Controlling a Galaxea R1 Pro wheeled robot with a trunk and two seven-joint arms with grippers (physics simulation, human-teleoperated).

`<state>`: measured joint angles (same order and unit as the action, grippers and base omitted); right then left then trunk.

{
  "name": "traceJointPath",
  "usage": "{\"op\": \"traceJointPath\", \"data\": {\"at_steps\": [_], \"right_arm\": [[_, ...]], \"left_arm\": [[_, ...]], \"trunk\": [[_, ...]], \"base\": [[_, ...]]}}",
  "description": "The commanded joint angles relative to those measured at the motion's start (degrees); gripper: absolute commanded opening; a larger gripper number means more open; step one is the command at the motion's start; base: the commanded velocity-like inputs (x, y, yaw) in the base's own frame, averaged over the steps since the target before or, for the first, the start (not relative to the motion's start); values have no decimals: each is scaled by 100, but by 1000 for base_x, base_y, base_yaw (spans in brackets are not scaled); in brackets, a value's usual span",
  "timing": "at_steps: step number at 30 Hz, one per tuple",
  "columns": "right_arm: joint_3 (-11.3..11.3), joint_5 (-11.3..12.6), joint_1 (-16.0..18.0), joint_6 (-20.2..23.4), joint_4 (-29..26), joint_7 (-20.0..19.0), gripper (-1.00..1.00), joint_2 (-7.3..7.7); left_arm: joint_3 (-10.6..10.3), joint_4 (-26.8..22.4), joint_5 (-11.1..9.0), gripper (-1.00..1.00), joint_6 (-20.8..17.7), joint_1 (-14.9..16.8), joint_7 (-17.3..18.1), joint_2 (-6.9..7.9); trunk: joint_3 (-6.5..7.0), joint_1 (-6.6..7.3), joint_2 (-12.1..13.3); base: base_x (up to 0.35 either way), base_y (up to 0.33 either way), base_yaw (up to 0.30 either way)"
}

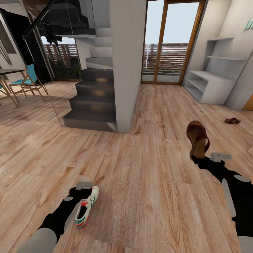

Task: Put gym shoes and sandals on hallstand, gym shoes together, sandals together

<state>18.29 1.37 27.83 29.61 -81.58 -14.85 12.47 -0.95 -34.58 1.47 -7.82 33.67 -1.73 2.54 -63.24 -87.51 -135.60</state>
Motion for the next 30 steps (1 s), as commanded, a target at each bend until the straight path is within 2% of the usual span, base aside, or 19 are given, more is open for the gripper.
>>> {"op": "traceJointPath", "data": {"at_steps": [1, 5, 8, 10, 12, 13, 15, 17, 20, 22, 24, 26, 30], "right_arm": [[15, 33, 96, 204, -25, -23, -100, 0], [17, 31, 224, 446, -41, -170, -100, -2], [17, 30, 252, 500, -60, -305, -100, -7], [10, 30, 256, 508, -101, -340, -100, -8], [9, 30, 257, 510, -174, -348, -100, -8], [12, 28, 258, 512, -259, -351, -100, -2], [5, 25, 258, 516, -291, -351, -100, 0], [3, 23, 258, 518, -300, -348, -100, 1], [11, 15, 258, 519, -305, -344, -100, 0], [14, 14, 258, 519, -305, -345, -100, 1], [16, 12, 258, 519, -306, -345, -100, 1], [16, 12, 258, 519, -306, -344, -100, 1], [24, 6, 258, 519, -309, -343, -100, 1]], "left_arm": [[-10, 190, 73, 100, -34, 106, -13, 5], [-4, 701, 183, 100, -35, 382, -3, 51], [11, 1139, 169, 100, -3, 603, 32, 209], [16, 1454, 157, 100, 49, 642, 228, 271], [22, 1504, 153, 100, 91, 638, 481, 290], [21, 1506, 158, 100, 395, 616, 649, 292], [-14, 1506, 186, 100, 712, 593, 718, 258], [-20, 1506, 192, 100, 809, 589, 769, 238], [-3, 1506, 208, 100, 813, 635, 1360, 277], [6, 1503, 216, 100, 808, 651, 1536, 288], [20, 1499, 227, 100, 810, 663, 1511, 298], [16, 1498, 230, 100, 812, 671, 1162, 306], [8, 1498, 231, 100, 816, 670, 985, 313]], "trunk": [[-5, 1, -2], [-5, 1, -2], [-5, 1, -2], [-5, 1, -2], [-5, 1, -2], [-5, 1, -2], [-5, 1, -2], [-5, 1, -2], [-55, -43, -82], [-106, -87, -162], [-159, -131, -243], [-213, -175, -323], [-321, -263, -483]], "base": [[0, 0, 0], [0, 0, 0], [0, 0, 0], [0, 0, 0], [0, 0, 0], [0, 0, 0], [0, 0, 0], [0, 0, 0], [0, 0, 0], [0, 0, 0], [0, 0, 0], [0, 0, 0], [0, 0, 0]]}}
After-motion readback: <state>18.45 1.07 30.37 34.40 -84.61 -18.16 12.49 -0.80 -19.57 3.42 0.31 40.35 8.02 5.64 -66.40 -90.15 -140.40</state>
